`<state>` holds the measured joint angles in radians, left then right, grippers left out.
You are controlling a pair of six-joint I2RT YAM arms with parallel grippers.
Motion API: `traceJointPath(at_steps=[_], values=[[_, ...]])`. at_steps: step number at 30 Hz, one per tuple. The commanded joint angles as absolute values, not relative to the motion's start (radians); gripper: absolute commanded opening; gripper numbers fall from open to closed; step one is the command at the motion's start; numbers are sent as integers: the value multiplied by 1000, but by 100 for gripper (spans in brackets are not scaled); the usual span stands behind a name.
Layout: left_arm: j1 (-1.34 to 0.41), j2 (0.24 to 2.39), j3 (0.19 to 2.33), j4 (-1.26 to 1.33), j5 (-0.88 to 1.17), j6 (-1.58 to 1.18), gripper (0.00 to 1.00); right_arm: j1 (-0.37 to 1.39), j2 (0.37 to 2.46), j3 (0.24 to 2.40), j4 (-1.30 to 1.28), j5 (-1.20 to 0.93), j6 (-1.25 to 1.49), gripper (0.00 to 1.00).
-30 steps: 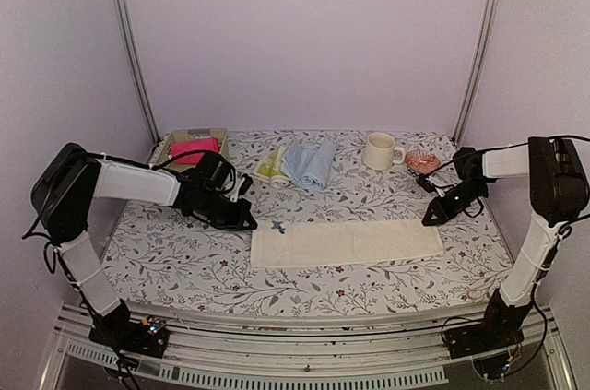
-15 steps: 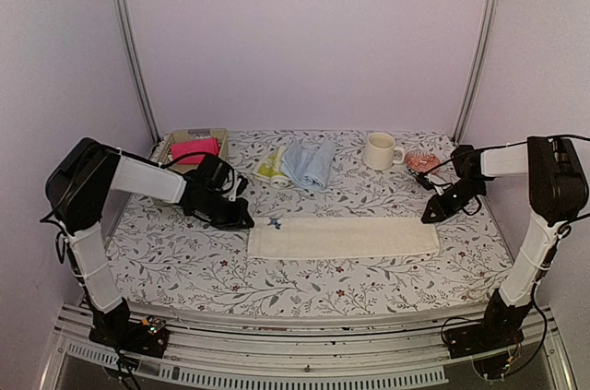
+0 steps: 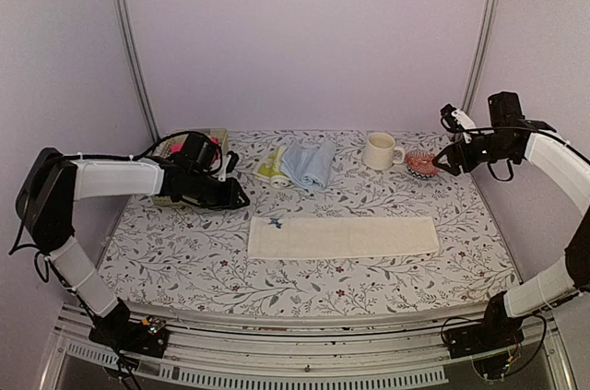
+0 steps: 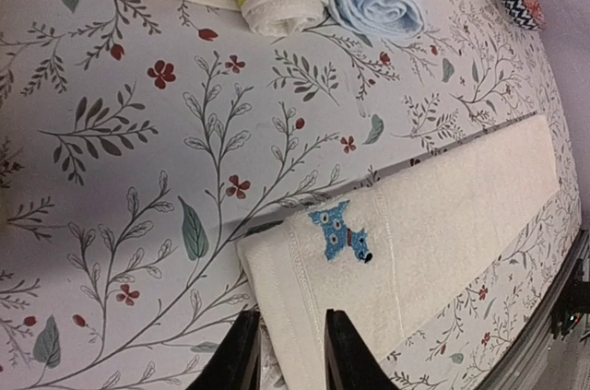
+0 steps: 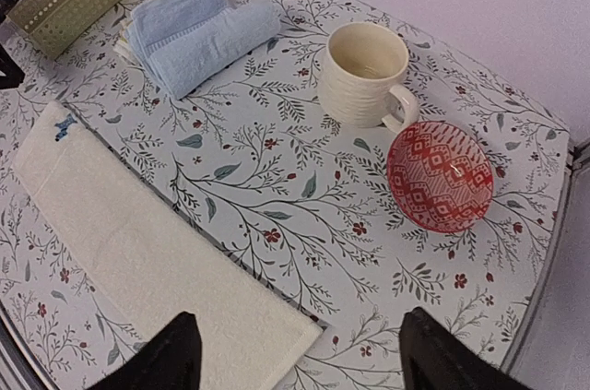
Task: Roll the towels
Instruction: Move the towel to the center of the board, then rotate the towel at the center of the board.
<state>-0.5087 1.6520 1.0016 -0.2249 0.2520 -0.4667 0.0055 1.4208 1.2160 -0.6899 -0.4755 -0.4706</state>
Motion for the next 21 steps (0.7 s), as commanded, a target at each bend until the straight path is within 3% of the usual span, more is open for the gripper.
traceJointPath(at_steps=[1, 5, 9, 12, 16, 21], values=[[-556, 1669, 1022, -221, 282, -400, 23, 2, 1329, 1118, -595, -343, -392, 100], [-631, 1711, 1033, -181, 330, -350, 15, 2, 1392, 1109, -717, -450, -445, 98], [-674, 1765, 1035, -169, 340, -320, 11, 7, 1478, 1099, -821, -537, -517, 56], [-681, 1791, 1022, -170, 318, -316, 8, 17, 1549, 1069, -865, -517, -540, 39], [-683, 1817, 1000, -195, 269, -324, 5, 23, 1632, 1032, -885, -460, -559, 29], [-689, 1815, 956, -198, 275, -341, 4, 28, 1729, 1019, -873, -377, -551, 27]])
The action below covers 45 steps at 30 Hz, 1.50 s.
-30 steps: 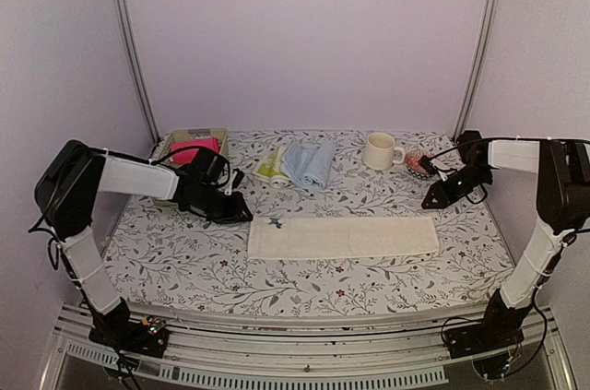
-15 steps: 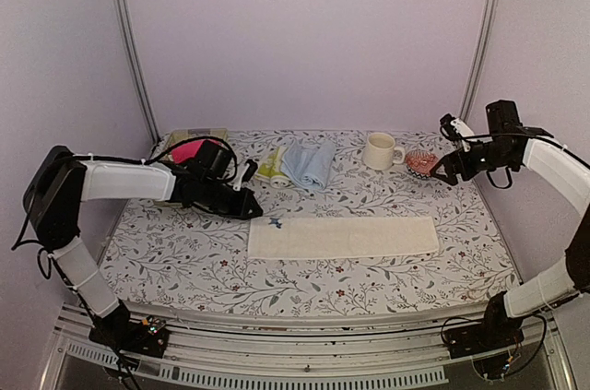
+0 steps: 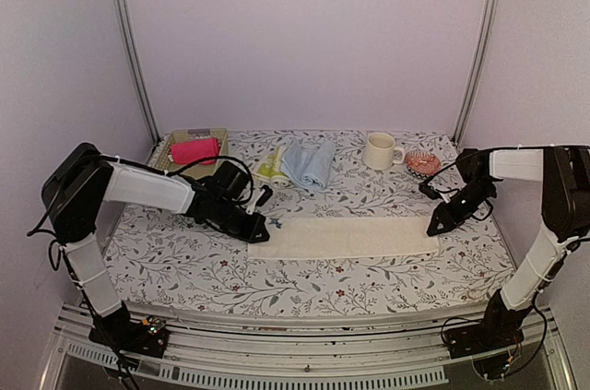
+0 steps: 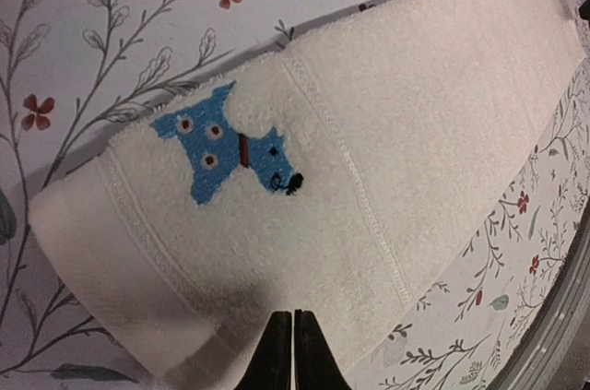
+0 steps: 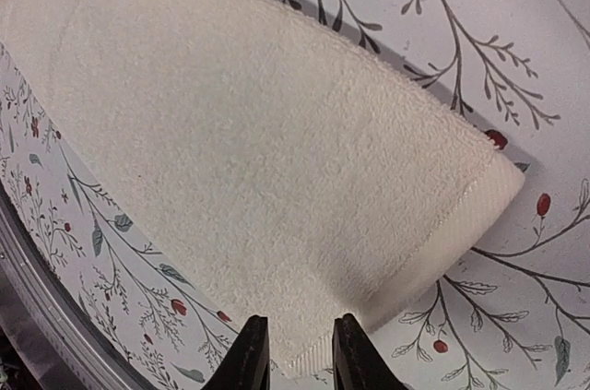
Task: Roll the towels
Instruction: Rotate the towel at the center of the board.
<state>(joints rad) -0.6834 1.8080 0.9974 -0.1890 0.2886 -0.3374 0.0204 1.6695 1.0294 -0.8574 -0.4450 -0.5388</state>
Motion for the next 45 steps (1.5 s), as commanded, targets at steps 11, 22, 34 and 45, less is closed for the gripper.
traceJointPath(at_steps=[11, 22, 34, 45], values=[[-750, 1771, 843, -193, 291, -391, 3, 29, 1880, 1038, -705, -171, -507, 21], [-924, 1759, 799, -179, 255, -618, 0, 28, 1933, 1161, -704, -57, -495, 25], [-1010, 1762, 864, -200, 185, -647, 12, 8, 1878, 1256, -814, -199, -486, 31], [-1009, 1776, 880, -183, 175, -628, 16, 7, 1928, 1285, -802, -190, -448, 34]])
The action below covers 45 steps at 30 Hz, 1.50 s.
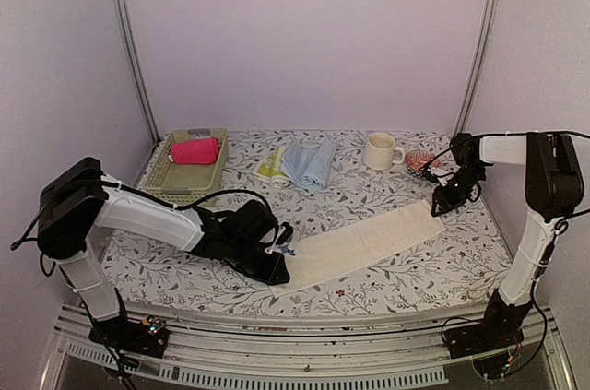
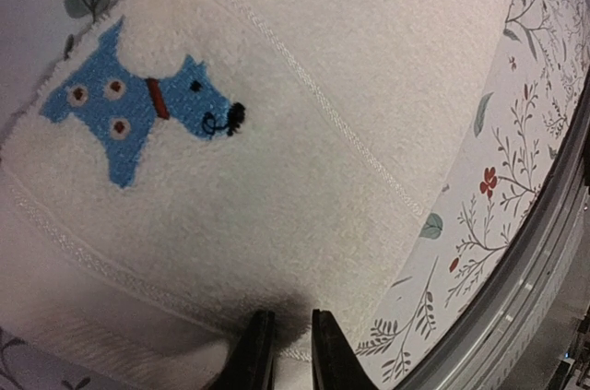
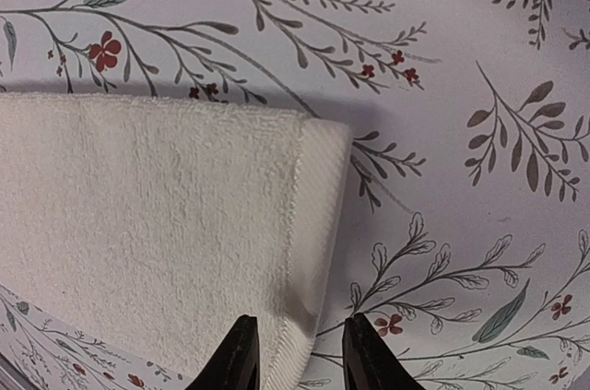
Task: Roll the towels
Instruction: Rotate the towel at the center of the board, then pick up the towel from the center of the board.
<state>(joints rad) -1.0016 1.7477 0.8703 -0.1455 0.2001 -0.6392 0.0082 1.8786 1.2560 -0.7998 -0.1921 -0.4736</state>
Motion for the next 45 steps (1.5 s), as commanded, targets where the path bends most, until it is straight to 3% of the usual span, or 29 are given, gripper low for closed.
traceJointPath(at_steps=[1, 13, 19, 22, 25, 29, 36, 45], values=[[-1011, 1776, 878, -181, 176, -629, 16, 8, 1939, 1285, -796, -181, -447, 34], [-1011, 1756, 873, -183, 144, -627, 17, 52, 2009, 1219, -732, 9, -432, 33], [-1010, 1749, 895, -195, 112, -615, 17, 65, 2023, 1188, -734, 3, -430, 29], [-1011, 1748, 910, -203, 97, -607, 17, 69, 2041, 1180, -736, -15, -437, 24], [-1010, 1740, 917, -211, 82, -602, 17, 62, 2045, 1183, -727, -41, -446, 12], [-1010, 1722, 920, -215, 58, -595, 20, 0, 2054, 1259, -788, -212, -451, 3], [-1009, 1625, 896, -194, -31, -588, 35, -26, 1962, 1317, -858, -266, -465, 3], [-986, 1622, 917, -226, -56, -542, 36, -40, 1878, 1378, -959, -229, -482, 3]])
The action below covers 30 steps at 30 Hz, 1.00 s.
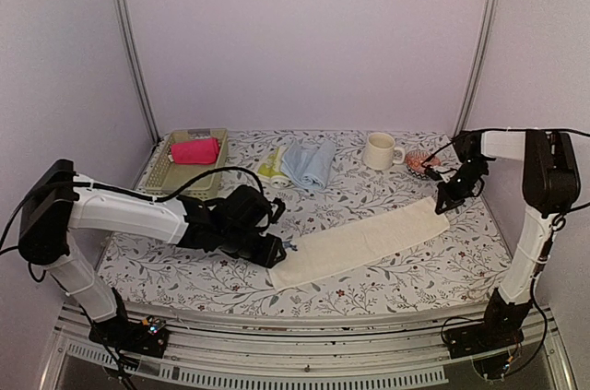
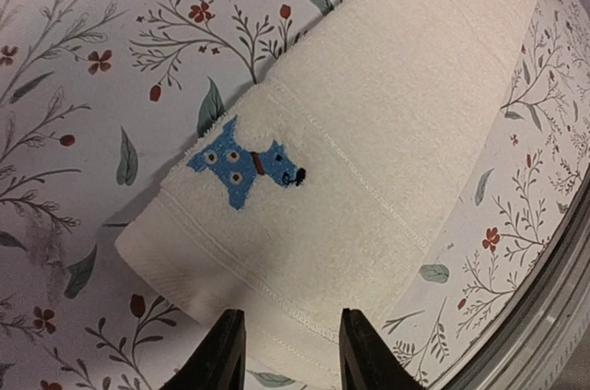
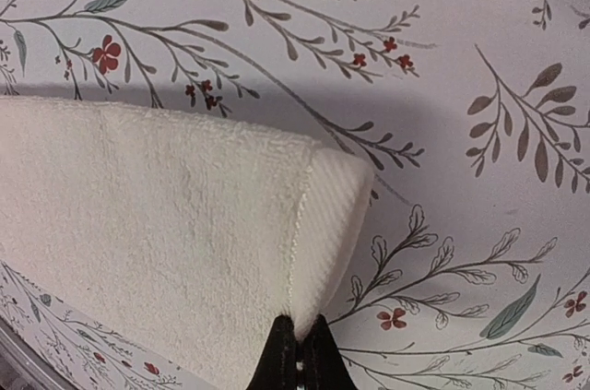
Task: Roll the towels
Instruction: Pick up the towel from the center of the board, then fold the towel at the center of the board.
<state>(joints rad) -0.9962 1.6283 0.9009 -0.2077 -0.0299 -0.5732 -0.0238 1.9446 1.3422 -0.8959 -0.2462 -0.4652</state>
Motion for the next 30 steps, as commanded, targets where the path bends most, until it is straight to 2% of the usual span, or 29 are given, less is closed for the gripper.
traceJointPath(at_steps=[1, 12, 18, 25, 30], values=[[-984, 1620, 919, -227, -57, -538, 36, -45, 1874, 1382, -967, -222, -484, 3], [-956, 1586, 906, -243, -81, -519, 37, -97, 1853, 1544, -1106, -198, -523, 3], [-947, 1575, 910, -269, -101, -515, 37, -79, 1846, 1648, -1236, -374, -544, 3], [-942, 1564, 936, -281, -91, -523, 37, 7, 1815, 1625, -1311, -578, -559, 3], [-943, 1564, 941, -275, -96, -526, 37, 80, 1816, 1557, -1274, -628, -555, 3]])
